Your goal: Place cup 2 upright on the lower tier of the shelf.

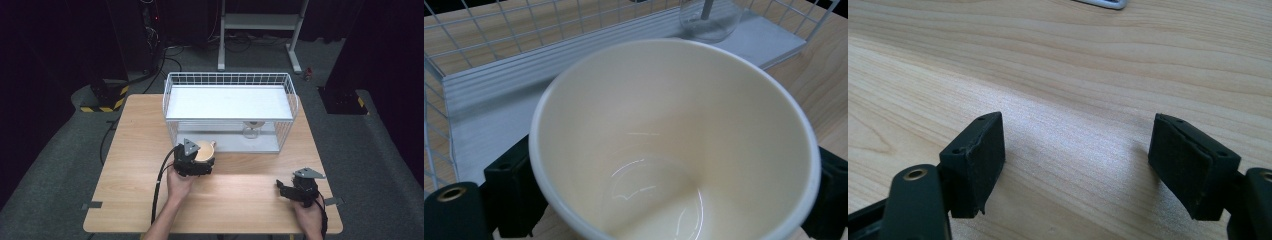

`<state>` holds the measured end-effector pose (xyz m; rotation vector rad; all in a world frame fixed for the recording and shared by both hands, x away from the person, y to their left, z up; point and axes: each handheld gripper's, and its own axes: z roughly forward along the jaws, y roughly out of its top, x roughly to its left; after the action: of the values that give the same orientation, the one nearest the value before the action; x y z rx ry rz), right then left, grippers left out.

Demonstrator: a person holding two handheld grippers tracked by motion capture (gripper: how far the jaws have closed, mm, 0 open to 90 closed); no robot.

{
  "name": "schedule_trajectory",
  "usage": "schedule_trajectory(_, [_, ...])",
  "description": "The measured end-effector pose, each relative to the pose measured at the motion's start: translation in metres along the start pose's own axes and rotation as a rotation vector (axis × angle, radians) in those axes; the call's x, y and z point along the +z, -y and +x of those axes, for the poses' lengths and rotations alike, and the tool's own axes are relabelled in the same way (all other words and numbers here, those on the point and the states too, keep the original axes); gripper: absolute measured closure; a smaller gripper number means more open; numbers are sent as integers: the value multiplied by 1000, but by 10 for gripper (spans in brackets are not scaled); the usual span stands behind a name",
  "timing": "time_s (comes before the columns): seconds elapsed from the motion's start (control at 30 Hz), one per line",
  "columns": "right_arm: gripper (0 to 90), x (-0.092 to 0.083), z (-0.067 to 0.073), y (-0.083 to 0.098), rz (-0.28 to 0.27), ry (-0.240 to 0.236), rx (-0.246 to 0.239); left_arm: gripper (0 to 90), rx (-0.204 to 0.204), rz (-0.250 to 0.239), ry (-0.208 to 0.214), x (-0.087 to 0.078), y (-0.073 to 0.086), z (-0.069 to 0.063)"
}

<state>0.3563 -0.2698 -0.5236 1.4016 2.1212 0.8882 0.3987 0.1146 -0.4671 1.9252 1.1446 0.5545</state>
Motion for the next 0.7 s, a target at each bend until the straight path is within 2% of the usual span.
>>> schedule_trajectory(0.33, [227,0,0,0,0,0,0,92,20,11,-16,9,-8,2])
schedule_trajectory(0.47, [227,0,0,0,0,0,-1,92,2,7,-7,14,-9,3])
schedule_trajectory(0.7, [227,0,0,0,0,0,2,93,-14,13,-27,22,-9,7])
